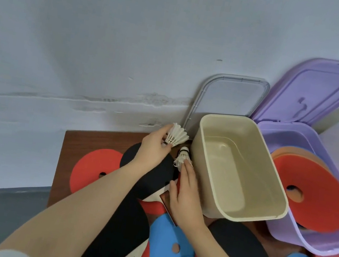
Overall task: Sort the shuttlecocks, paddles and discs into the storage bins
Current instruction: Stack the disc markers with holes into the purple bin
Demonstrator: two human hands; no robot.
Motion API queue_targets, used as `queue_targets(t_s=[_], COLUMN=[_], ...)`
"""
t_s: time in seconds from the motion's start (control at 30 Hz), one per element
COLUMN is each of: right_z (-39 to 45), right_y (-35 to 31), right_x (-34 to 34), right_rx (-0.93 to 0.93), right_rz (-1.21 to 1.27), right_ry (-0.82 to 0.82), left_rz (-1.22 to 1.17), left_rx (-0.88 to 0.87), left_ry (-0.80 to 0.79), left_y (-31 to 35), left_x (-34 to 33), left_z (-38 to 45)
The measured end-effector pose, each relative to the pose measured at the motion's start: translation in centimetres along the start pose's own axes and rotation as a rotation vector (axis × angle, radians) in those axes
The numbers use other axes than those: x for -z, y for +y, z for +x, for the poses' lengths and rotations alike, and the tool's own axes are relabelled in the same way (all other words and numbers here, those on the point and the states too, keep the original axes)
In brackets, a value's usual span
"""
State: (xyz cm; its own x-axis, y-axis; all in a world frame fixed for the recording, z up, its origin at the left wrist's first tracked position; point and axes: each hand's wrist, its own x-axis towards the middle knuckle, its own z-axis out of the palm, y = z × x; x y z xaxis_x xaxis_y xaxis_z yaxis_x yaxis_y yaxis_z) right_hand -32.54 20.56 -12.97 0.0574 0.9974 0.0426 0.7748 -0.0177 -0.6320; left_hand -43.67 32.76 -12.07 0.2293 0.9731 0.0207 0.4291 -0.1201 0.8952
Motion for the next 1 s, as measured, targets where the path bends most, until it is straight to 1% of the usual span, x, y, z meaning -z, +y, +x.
queue_targets(t_s=[0.1,0.17,0.3,0.4,0.47,0.53,0.6,0.7,0.73,0.8,0.87,1.0], right_z=[-1.0,-1.7,-3.2,-3.7,-3.7,-3.2,-2.6,-1.9,-1.8,-2.0,-2.3,-2.9], right_y=[-0.5,-1.1,-2.2,-2.4,-2.8,-3.3,-3.6,-3.4,-3.2,-2.8,-2.3,-2.3], right_x=[0.5,0.8,1.0,0.6,0.3,0.0,-0.6,-1.4,-1.6,-1.8,-2.0,-2.1], right_rx=[0.061,0.121,0.251,0.319,0.274,0.196,0.126,-0.005,-0.043,-0.064,-0.037,0.048], right_rz=[0.000,0.001,-0.029,-0.064,-0.058,-0.020,-0.048,-0.214,-0.257,-0.302,-0.308,-0.242], right_ry=[0.047,0.084,0.121,0.177,0.216,0.211,0.152,-0.007,-0.040,-0.044,-0.021,0.012], left_rz=[-0.060,-0.083,-0.043,0.051,0.168,0.253,0.314,0.396,0.378,0.296,0.224,0.170], left_rx=[0.046,0.072,0.144,0.171,0.194,0.195,0.185,0.190,0.197,0.208,0.218,0.216], left_ry=[0.118,0.164,0.196,0.144,0.073,0.020,-0.001,-0.024,-0.032,-0.039,-0.021,0.045], left_y=[0.3,0.2,-0.7,-2.1,-3.0,-3.3,-3.2,-3.0,-2.9,-2.7,-2.6,-2.1], left_x=[2.2,3.7,5.6,6.1,6.1,6.1,6.2,6.2,6.1,6.0,6.0,6.4], left_z=[-2.3,-4.4,-8.1,-10.1,-11.1,-11.7,-11.8,-11.3,-11.2,-11.1,-11.3,-12.0])
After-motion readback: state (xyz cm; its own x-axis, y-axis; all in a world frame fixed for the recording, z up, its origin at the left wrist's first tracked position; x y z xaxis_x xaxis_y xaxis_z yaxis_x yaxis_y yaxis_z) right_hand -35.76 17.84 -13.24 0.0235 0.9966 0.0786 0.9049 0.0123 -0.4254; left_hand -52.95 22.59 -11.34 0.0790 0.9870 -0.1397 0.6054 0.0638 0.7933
